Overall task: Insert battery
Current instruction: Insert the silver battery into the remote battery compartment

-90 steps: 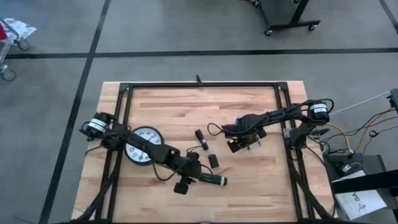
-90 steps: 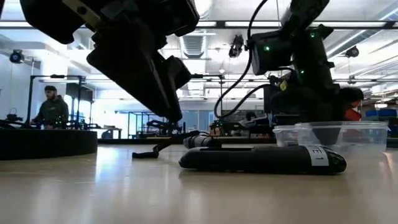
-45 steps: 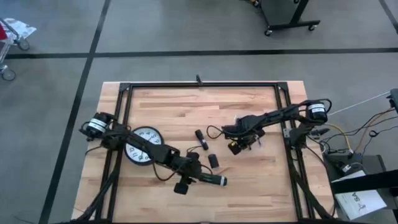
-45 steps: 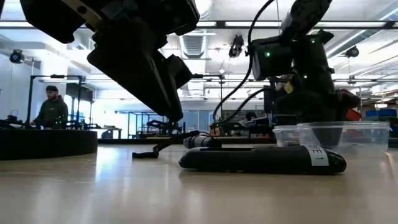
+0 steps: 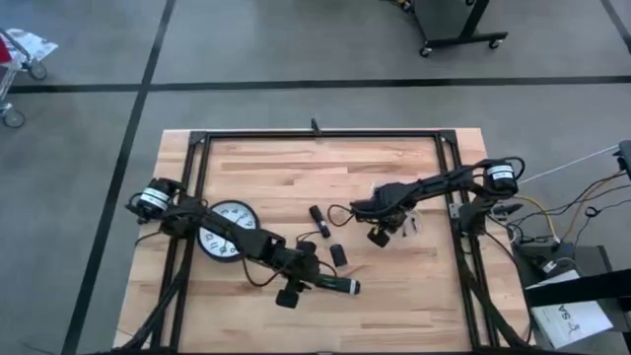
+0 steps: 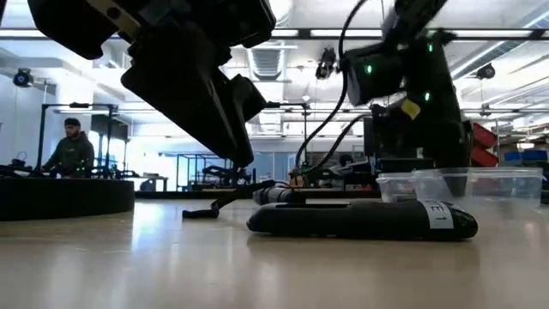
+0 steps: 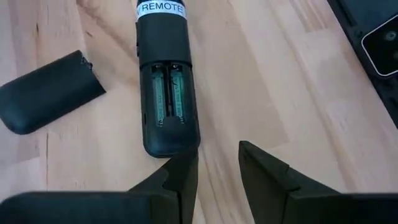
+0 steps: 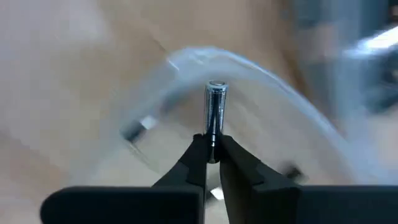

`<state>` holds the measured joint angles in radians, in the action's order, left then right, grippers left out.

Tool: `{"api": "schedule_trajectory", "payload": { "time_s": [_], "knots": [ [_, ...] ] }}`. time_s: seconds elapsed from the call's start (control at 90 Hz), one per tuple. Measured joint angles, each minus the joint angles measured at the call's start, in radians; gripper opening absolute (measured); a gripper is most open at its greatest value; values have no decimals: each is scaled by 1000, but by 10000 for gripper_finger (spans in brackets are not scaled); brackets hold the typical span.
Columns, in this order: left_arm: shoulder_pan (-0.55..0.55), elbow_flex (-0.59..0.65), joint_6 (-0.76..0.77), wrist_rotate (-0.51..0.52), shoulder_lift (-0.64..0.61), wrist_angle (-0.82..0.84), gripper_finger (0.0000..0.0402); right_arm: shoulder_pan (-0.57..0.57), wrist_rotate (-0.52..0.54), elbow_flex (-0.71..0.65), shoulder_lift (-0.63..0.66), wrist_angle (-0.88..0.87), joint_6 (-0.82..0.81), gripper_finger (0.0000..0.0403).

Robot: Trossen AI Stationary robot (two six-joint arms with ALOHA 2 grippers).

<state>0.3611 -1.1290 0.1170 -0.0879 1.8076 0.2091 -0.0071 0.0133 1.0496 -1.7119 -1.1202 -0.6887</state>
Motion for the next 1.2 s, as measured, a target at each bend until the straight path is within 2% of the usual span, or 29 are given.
{"api": "schedule_trajectory", "payload": {
  "time_s": [0.178,0.322,0.411,0.556,0.767,0.878,1.044,1.2],
  "knots": [
    [0,1,0,0,0,0,97,83,45,167,0,-243,-43,3],
    [0,6,0,0,0,-6,97,170,46,298,0,-277,-96,2],
    [0,6,1,0,0,-11,97,225,43,345,0,-211,-99,2],
    [1,6,28,0,0,-67,97,303,25,349,-8,-2,-54,2],
    [14,6,28,0,0,-92,97,344,-136,357,-131,249,-31,1],
    [21,7,51,-2,0,-86,97,348,-191,397,-222,272,-3,1],
    [44,20,75,-2,0,-91,97,349,-197,468,-300,286,12,1],
    [70,75,76,1,0,-225,97,349,-196,503,-329,317,32,1]
  ]
}}
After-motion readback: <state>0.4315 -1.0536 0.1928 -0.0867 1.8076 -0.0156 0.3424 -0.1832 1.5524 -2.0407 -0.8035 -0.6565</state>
